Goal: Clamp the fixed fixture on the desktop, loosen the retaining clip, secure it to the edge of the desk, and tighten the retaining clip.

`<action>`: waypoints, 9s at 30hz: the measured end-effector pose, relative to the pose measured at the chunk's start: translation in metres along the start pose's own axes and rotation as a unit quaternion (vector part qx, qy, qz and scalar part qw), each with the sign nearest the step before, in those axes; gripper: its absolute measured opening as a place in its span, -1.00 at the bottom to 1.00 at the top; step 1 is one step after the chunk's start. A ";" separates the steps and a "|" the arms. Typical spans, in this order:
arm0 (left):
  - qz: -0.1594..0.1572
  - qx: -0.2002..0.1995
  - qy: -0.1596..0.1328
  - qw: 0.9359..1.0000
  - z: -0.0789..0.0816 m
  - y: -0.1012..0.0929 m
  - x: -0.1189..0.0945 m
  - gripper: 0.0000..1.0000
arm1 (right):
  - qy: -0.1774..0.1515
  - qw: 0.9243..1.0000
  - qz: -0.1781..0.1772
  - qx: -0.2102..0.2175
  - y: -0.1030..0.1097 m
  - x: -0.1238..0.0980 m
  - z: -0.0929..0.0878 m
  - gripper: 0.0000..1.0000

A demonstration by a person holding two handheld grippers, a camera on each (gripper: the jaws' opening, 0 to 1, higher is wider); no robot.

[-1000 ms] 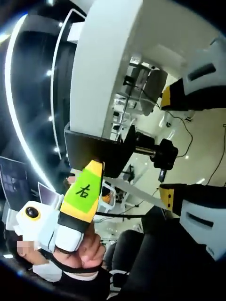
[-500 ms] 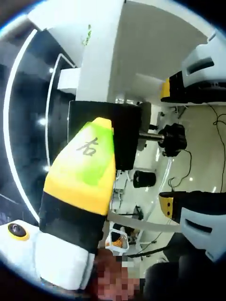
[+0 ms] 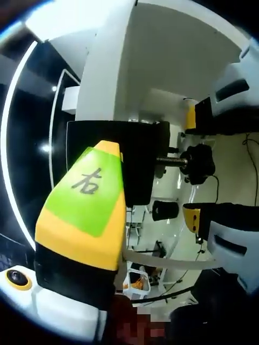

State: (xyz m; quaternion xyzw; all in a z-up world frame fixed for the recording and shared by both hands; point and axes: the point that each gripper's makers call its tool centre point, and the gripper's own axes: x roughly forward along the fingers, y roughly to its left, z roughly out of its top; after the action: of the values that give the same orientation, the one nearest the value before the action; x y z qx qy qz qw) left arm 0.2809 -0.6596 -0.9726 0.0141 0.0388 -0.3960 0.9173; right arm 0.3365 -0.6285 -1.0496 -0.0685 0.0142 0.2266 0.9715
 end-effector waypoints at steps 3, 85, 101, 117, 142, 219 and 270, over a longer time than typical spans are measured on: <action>0.000 0.002 0.000 1.000 0.000 0.000 0.000 -0.98 | 0.000 1.000 0.004 0.004 0.001 -0.001 0.001 -0.39; -0.004 -0.011 -0.012 1.000 0.004 0.003 -0.006 -0.98 | -0.007 1.000 -0.018 -0.001 -0.003 -0.009 0.001 0.37; -0.006 -0.017 -0.019 1.000 0.003 0.004 -0.004 -0.98 | -0.011 1.000 -0.018 0.004 -0.002 -0.009 0.005 -0.49; 0.009 0.006 -0.004 1.000 0.000 0.004 -0.003 -0.98 | -0.010 0.993 0.110 -0.026 0.002 -0.008 0.004 -0.56; 0.027 -0.016 0.018 0.999 -0.002 0.006 0.000 -0.98 | -0.040 0.908 0.404 -0.103 0.020 -0.006 0.002 -0.55; 0.023 0.036 0.021 0.999 -0.003 0.005 -0.002 -0.99 | -0.070 0.953 0.291 -0.050 0.024 0.003 0.004 -0.49; 0.006 0.028 0.019 0.999 -0.002 0.006 -0.002 -0.99 | -0.029 0.992 0.126 -0.004 0.013 -0.001 -0.001 -0.53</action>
State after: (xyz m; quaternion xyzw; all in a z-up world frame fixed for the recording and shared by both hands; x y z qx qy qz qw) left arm 0.2835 -0.6542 -0.9748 0.0480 0.0450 -0.3915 0.9178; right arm 0.3304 -0.6178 -1.0526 -0.0638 -0.0062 0.3491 0.9349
